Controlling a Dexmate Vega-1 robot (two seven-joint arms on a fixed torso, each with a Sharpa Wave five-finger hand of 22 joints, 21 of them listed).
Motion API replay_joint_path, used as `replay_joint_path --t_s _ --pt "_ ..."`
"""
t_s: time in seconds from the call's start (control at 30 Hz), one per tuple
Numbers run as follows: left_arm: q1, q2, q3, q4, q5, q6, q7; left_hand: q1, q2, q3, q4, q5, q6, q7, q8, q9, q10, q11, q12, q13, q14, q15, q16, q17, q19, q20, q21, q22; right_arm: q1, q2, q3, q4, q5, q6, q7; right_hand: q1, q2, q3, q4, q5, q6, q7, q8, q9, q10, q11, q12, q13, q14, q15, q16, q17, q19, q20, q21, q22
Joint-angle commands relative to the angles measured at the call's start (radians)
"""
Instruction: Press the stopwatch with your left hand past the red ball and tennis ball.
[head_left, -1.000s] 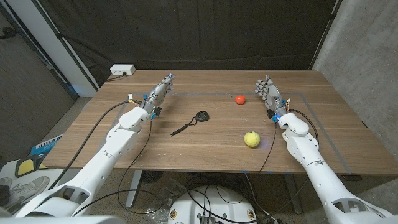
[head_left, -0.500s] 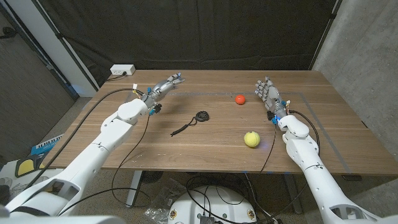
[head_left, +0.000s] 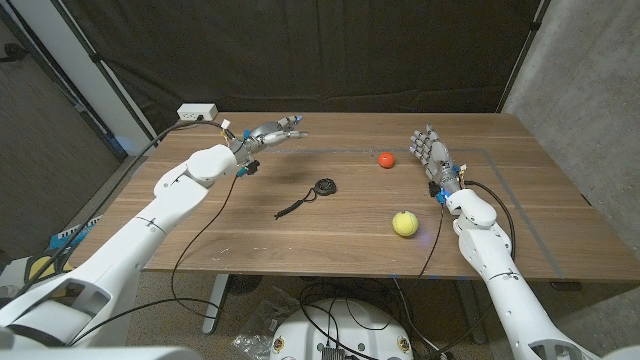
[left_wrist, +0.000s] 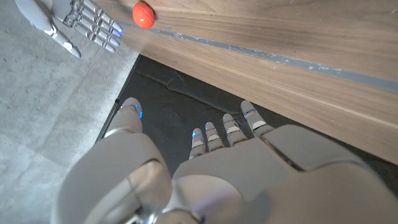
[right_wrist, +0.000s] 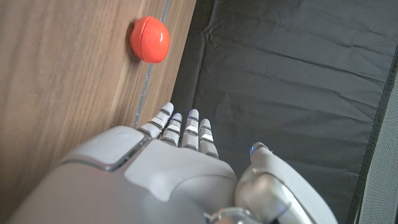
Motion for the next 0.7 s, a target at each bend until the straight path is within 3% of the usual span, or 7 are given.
replay_joint_path --t_s 0.03,0.37,0.7 --pt "-0.036 0.072 0.041 -0.115 0.155 0.061 -0.084 0.021 -0.005 0.003 -0.009 -0.002 0.004 -0.004 0.001 0.005 0.000 -0.008 -0.006 0.005 0.022 -0.015 0.012 0.007 0.014 -0.003 -0.001 0.005 -0.035 0.019 0.004 -0.035 -0.015 0.018 -0.015 0.013 0.002 0.003 -0.002 0.005 0.009 -0.003 0.006 0.005 0.010 0.003 0.004 0.002 0.010 -0.004 0.003 0.002 0.004 -0.006 -0.001 0.004" --pt "-0.115 0.114 0.097 -0.183 0.266 0.112 -0.232 0.043 -0.009 0.002 -0.007 -0.004 0.001 -0.004 -0.006 0.006 -0.003 -0.009 -0.011 0.006 -0.027 0.010 -0.007 0.016 0.008 -0.011 -0.008 0.007 -0.055 0.027 -0.001 -0.056 -0.024 0.026 -0.033 0.013 0.002 0.003 -0.003 0.005 0.011 -0.004 0.007 0.005 0.011 0.005 0.004 0.002 0.011 -0.004 0.003 0.002 0.005 -0.003 -0.002 0.004" --pt "-0.189 0.133 0.147 -0.228 0.380 0.136 -0.363 0.054 -0.013 -0.004 0.001 -0.006 0.037 -0.001 0.005 0.009 0.036 -0.007 0.000 0.010 0.008 -0.005 0.007 0.021 0.024 -0.010 -0.007 0.009 -0.073 0.034 -0.002 -0.072 -0.025 0.035 -0.050 0.013 0.002 0.004 -0.003 0.004 0.011 -0.005 0.006 0.005 0.012 0.003 0.004 0.002 0.011 -0.004 0.003 0.002 0.005 -0.003 -0.005 0.004"
